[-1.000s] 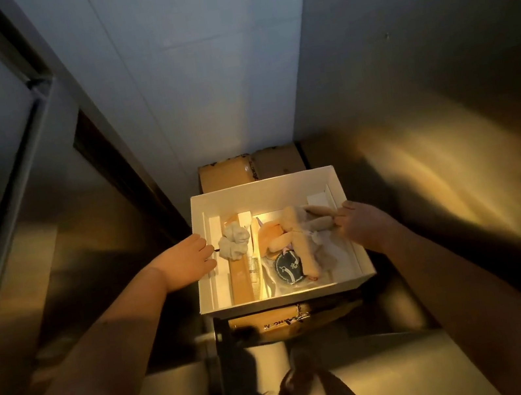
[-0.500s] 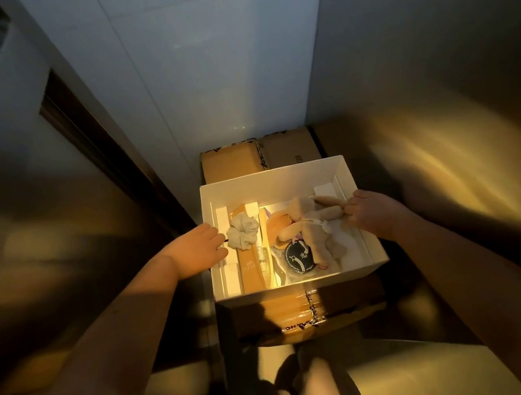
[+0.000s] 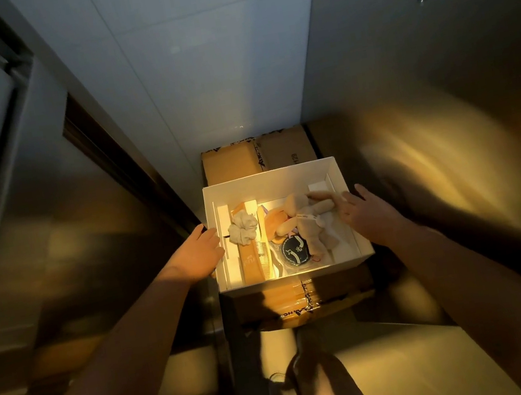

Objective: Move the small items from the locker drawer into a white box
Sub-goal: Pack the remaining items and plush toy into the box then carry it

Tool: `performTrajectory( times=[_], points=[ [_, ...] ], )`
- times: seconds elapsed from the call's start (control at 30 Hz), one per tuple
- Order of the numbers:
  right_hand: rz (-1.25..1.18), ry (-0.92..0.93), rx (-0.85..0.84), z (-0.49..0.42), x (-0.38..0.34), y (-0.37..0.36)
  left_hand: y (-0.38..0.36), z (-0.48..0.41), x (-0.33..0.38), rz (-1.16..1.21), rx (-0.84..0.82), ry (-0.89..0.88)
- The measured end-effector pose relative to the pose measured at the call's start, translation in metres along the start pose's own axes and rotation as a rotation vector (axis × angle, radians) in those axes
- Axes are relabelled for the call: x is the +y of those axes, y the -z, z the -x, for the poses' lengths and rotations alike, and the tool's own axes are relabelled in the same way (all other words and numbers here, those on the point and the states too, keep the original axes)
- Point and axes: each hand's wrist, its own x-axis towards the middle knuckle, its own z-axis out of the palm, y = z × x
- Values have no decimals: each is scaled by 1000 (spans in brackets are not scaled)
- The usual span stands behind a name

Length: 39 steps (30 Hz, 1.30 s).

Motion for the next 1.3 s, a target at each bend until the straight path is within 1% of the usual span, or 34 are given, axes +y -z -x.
performTrajectory(
  times=[0.13, 0.23, 0.3, 0.33, 0.4, 0.5, 0.63, 0.73, 0.8, 0.87, 0.97, 1.1, 1.3],
  points=[
    [-228, -105, 86, 14, -16, 10, 11, 16, 7, 192, -29, 120],
    [-374, -151, 109, 21, -31, 11, 15, 22, 16, 399, -51, 304],
    [-453, -192, 110, 24, -40, 7, 17, 20, 25, 479, -26, 411],
    [-483, -212, 103, 26, -45, 3, 17, 18, 32, 485, 6, 433],
    [-529, -247, 80, 26, -53, -3, 16, 11, 46, 478, 79, 433],
    [-590, -293, 89, 24, -63, -11, 11, 0, 67, 481, 137, 399],
    [-641, -321, 114, 20, -76, -18, 0, -10, 85, 588, 160, 409],
    [-671, -340, 108, 17, -81, -20, -10, -14, 89, 654, 129, 451],
    [-671, -337, 121, 16, -84, -22, -16, -16, 89, 675, 76, 474],
    [-659, -328, 132, 15, -86, -24, -19, -17, 90, 667, 57, 481],
    [-641, -321, 134, 11, -85, -25, -21, -21, 90, 643, 90, 479],
    [-628, -333, 151, 7, -82, -25, -26, -26, 87, 618, 190, 464],
    [-588, -334, 156, -11, -71, -22, -26, -38, 74, 613, 233, 469]
  ],
)
